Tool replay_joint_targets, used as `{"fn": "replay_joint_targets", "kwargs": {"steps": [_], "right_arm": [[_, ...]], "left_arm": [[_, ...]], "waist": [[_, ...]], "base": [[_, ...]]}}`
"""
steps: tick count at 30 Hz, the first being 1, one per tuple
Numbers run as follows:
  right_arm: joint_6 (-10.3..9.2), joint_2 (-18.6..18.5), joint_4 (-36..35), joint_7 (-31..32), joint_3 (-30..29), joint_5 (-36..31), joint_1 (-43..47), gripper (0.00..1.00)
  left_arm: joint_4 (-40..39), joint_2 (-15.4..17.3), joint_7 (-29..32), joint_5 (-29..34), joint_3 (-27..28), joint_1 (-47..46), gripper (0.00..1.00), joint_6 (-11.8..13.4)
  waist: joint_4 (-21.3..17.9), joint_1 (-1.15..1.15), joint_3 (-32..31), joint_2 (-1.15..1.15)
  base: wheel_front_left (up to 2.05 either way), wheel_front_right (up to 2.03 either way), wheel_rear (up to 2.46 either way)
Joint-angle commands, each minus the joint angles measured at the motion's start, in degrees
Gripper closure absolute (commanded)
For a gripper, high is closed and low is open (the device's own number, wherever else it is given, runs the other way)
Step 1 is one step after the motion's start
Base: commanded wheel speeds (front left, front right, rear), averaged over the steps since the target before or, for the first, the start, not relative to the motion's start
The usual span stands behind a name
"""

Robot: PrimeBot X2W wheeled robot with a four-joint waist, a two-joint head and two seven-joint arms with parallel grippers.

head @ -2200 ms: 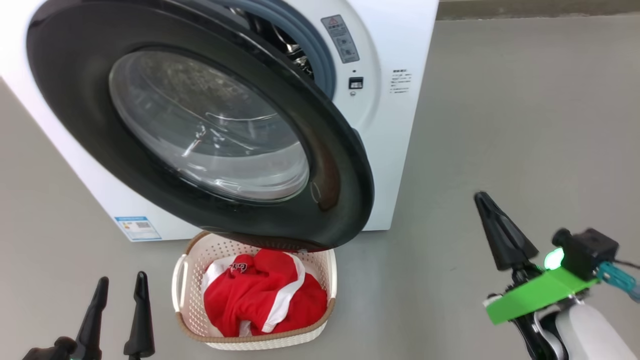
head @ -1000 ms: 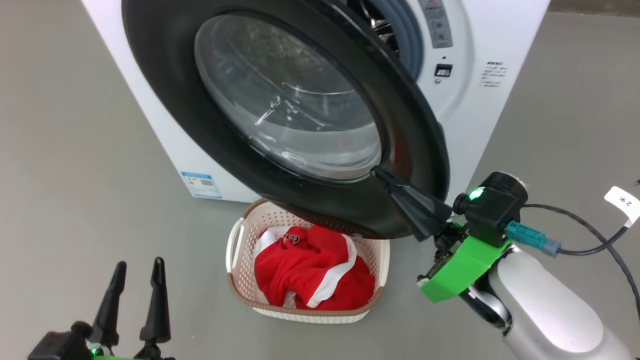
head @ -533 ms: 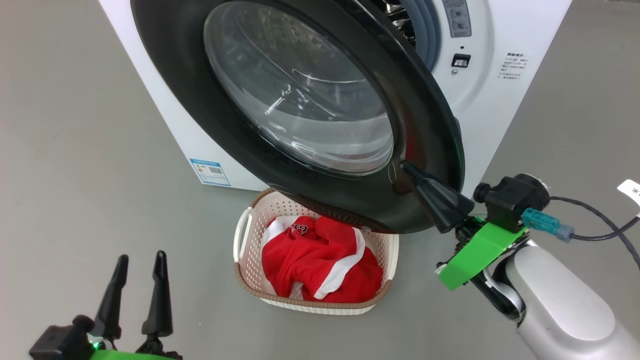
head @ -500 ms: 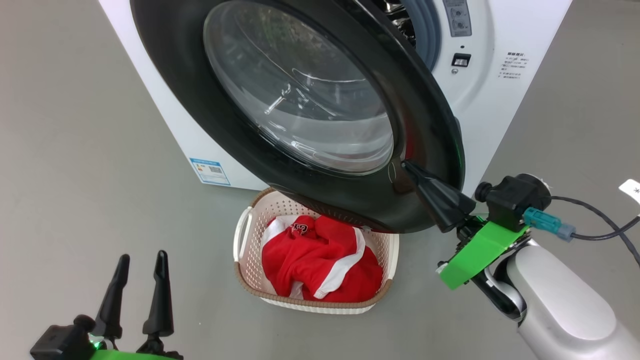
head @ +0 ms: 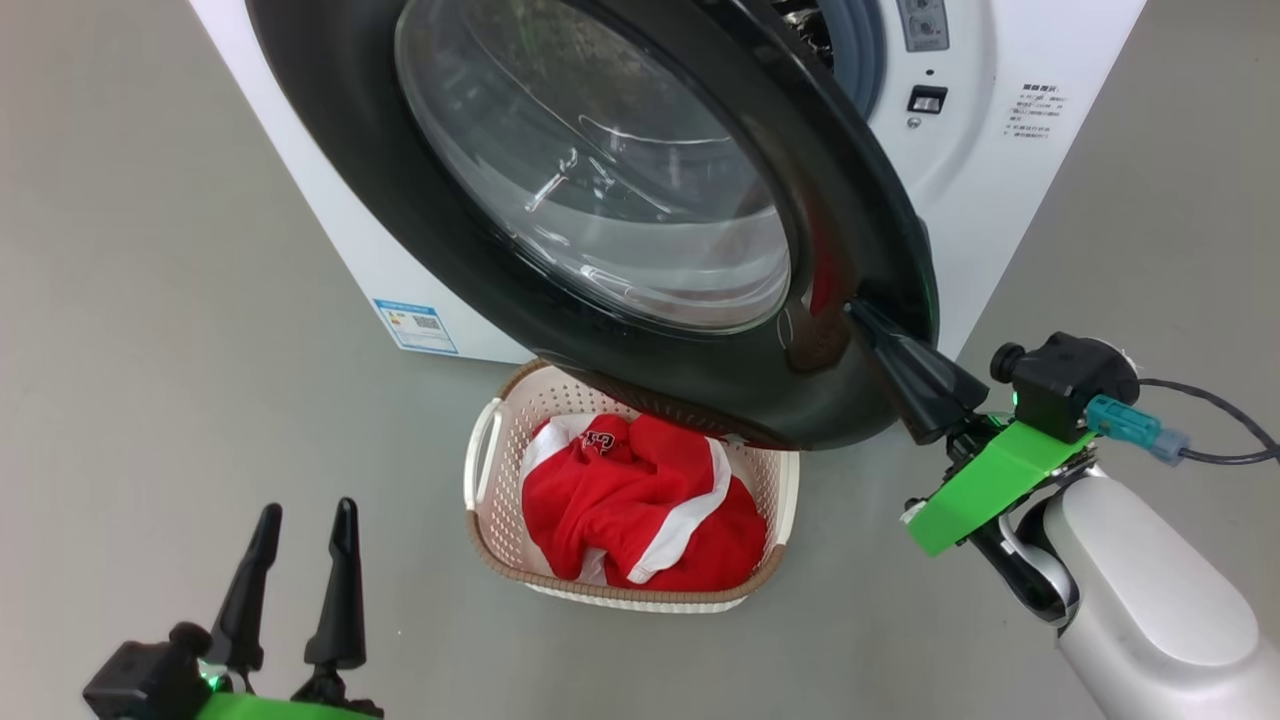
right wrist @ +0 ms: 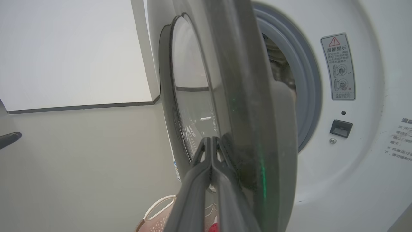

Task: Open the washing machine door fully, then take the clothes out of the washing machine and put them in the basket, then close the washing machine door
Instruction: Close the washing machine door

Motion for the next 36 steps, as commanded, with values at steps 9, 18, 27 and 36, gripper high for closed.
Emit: {"fn": "replay_joint_targets", "kwargs": {"steps": [9,18,27,36], "right_arm": [[0.08,-1.82,-1.75,-0.27,-3.4,0.1,-2.24,1.0],[0.08,-3.79,-1.44,-0.27,-5.25,0.22,-6.04,1.0],[0.08,-5.23,-0.21,-0.27,-7.11,0.25,-9.85,1.0],[0.08,-7.5,1.96,-0.27,-6.76,0.73,-15.13,1.0]], "left_arm": [[-1.84,0.83,-0.52,-0.43,2.25,-3.38,0.0,-0.16],[-2.27,0.78,-0.52,-0.26,2.3,-5.1,0.0,-0.16],[-2.58,0.95,-0.52,-0.1,2.13,-6.61,0.0,-0.16],[-2.98,1.33,-0.52,-0.12,1.43,-7.95,0.0,-0.16]], "waist": [[0.55,0.0,2.55,-0.01],[1.41,0.0,6.56,-0.01],[2.36,0.0,9.51,-0.01],[3.29,0.0,12.4,-0.01]], "base": [[0.0,0.0,0.0],[0.0,0.0,0.0],[0.0,0.0,0.0],[0.0,0.0,0.0]]}}
